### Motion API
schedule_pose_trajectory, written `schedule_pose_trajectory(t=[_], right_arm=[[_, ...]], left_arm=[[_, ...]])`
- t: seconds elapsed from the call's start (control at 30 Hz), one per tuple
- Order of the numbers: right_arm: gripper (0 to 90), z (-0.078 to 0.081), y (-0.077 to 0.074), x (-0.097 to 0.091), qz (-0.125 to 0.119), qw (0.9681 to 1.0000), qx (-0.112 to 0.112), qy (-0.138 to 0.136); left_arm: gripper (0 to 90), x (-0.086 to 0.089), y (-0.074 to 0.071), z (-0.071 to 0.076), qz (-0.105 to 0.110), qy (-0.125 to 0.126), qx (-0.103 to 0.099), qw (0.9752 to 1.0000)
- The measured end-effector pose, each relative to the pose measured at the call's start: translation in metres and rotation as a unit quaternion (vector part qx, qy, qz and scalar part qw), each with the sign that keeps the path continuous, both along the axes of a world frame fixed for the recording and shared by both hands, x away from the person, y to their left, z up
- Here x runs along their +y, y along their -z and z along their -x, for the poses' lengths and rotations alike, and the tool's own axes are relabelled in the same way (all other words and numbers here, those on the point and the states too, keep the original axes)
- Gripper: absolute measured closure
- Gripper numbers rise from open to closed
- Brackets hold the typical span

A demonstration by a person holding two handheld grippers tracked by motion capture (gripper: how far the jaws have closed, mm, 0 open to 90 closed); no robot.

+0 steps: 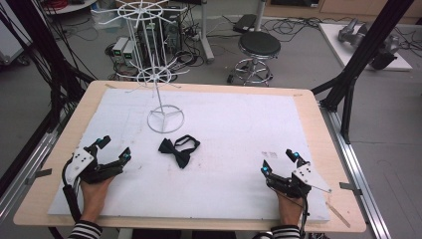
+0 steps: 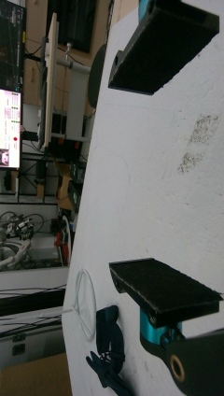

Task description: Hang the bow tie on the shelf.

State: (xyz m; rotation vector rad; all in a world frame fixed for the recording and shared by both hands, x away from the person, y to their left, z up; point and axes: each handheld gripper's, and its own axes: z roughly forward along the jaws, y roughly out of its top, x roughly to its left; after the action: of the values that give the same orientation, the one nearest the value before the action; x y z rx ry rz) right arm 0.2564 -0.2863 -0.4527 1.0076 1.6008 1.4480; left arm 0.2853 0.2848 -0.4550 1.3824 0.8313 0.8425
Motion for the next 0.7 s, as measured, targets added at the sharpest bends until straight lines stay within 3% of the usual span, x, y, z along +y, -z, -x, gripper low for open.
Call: schedule_pose_trajectory(t=[0.7], right_arm=[[10.0, 0.0015, 0.0005, -0.0004, -0.001, 1.0, -0.01, 0.001]], left_arm=[[15.6, -0.0006, -0.0001, 0.0004, -0.003, -0.005, -0.002, 1.0]])
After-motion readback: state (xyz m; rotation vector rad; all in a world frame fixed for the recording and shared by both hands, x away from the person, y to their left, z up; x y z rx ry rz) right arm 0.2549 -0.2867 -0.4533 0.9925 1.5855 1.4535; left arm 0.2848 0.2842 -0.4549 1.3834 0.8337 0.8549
